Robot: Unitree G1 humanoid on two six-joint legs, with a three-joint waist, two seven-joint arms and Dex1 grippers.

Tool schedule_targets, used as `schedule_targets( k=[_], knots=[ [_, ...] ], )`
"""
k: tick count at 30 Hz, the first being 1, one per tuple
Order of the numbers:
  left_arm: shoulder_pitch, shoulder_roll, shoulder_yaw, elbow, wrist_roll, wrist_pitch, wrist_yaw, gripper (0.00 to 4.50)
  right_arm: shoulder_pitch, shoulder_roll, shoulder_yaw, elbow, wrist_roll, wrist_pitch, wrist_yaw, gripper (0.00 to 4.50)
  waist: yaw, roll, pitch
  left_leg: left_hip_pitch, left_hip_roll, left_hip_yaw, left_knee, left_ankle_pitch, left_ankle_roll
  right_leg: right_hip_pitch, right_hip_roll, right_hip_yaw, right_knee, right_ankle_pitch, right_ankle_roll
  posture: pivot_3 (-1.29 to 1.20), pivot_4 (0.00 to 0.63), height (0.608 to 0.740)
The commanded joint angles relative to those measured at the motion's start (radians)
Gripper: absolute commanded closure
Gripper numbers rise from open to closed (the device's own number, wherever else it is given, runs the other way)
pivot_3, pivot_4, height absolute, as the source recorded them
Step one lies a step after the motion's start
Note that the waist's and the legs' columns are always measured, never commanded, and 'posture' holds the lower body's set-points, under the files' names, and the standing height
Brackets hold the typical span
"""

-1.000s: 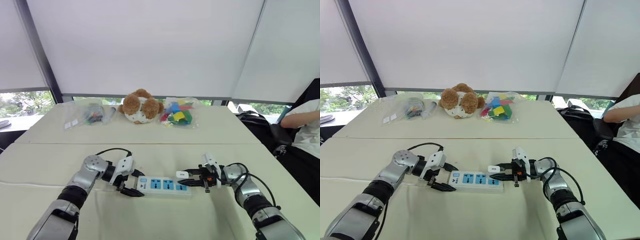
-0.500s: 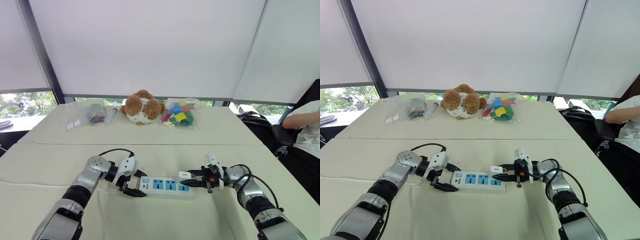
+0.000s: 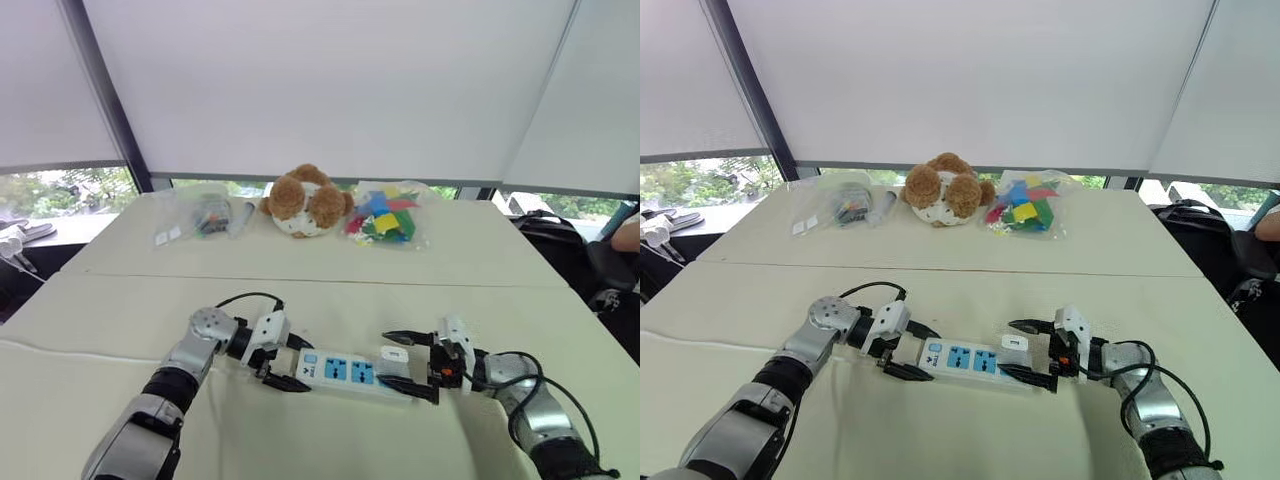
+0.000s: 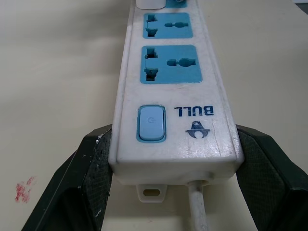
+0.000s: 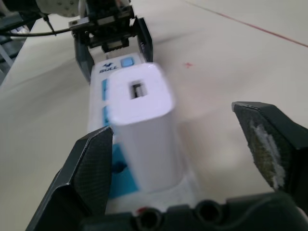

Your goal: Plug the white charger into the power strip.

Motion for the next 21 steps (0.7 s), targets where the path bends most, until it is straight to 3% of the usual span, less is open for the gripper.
schedule_targets(
  k=[1, 2, 6, 9, 11, 16, 19, 21],
  knots=[
    [0.021, 0.015, 0.004, 0.048, 0.032, 0.015, 0.048, 0.47, 0.089, -0.088, -0.107, -0.218, 0.065, 0.091, -0.035, 0.00, 0.000, 0.001, 0.006, -0.001, -0.005, 0.000, 0.001, 0.000, 0.000, -0.001, 0.000, 0.000, 0.000, 0.000, 0.000, 0.00, 0.150, 0.739],
    [0.019, 0.014, 0.010, 0.047, 0.027, 0.022, 0.055, 0.03, 0.119, -0.111, -0.133, -0.265, 0.079, 0.117, -0.044, 0.00, -0.002, 0.000, 0.012, -0.003, -0.008, 0.000, 0.003, 0.000, 0.000, -0.001, 0.000, 0.000, 0.000, 0.001, 0.002, 0.00, 0.150, 0.739],
    [0.036, 0.014, 0.037, 0.006, 0.000, 0.058, 0.075, 0.03, 0.238, -0.196, -0.238, -0.435, 0.124, 0.205, -0.073, 0.00, -0.002, -0.006, 0.018, -0.017, -0.010, -0.003, 0.014, -0.001, 0.001, -0.009, 0.001, 0.001, -0.001, 0.008, 0.040, 0.00, 0.150, 0.739],
    [0.088, 0.050, 0.079, -0.133, -0.040, 0.143, 0.101, 0.03, 0.316, -0.233, -0.311, -0.530, 0.152, 0.266, -0.095, 0.00, -0.001, -0.008, 0.020, -0.020, -0.010, -0.005, 0.016, 0.000, 0.001, -0.013, 0.001, 0.001, -0.003, 0.013, 0.059, 0.00, 0.150, 0.739],
    [0.123, 0.070, 0.088, -0.222, -0.059, 0.192, 0.111, 0.03, 0.345, -0.241, -0.346, -0.556, 0.165, 0.289, -0.102, 0.00, -0.003, -0.008, 0.025, -0.020, -0.010, -0.008, 0.015, 0.000, 0.001, -0.013, 0.003, 0.001, -0.002, 0.013, 0.062, 0.00, 0.150, 0.739],
    [0.233, 0.163, 0.222, -0.575, -0.235, 0.563, 0.217, 0.03, 0.375, -0.232, -0.471, -0.585, 0.249, 0.407, -0.178, 0.00, -0.001, -0.011, 0.037, -0.021, -0.009, -0.014, 0.015, 0.000, 0.001, -0.015, 0.007, 0.002, -0.001, 0.015, 0.064, 0.00, 0.150, 0.739],
    [0.297, 0.226, 0.378, -0.736, -0.390, 0.824, 0.334, 0.03, 0.408, -0.205, -0.564, -0.557, 0.315, 0.486, -0.231, 0.00, 0.001, -0.012, 0.041, -0.022, -0.009, -0.016, 0.014, 0.000, 0.001, -0.015, 0.008, 0.002, 0.000, 0.015, 0.065, 0.00, 0.150, 0.739],
    [0.313, 0.221, 0.466, -0.748, -0.443, 0.898, 0.428, 0.03, 0.428, -0.191, -0.599, -0.530, 0.335, 0.511, -0.241, 0.00, 0.003, -0.012, 0.041, -0.022, -0.009, -0.017, 0.014, 0.000, 0.001, -0.015, 0.008, 0.001, 0.000, 0.014, 0.066, 0.00, 0.150, 0.739]
  ],
)
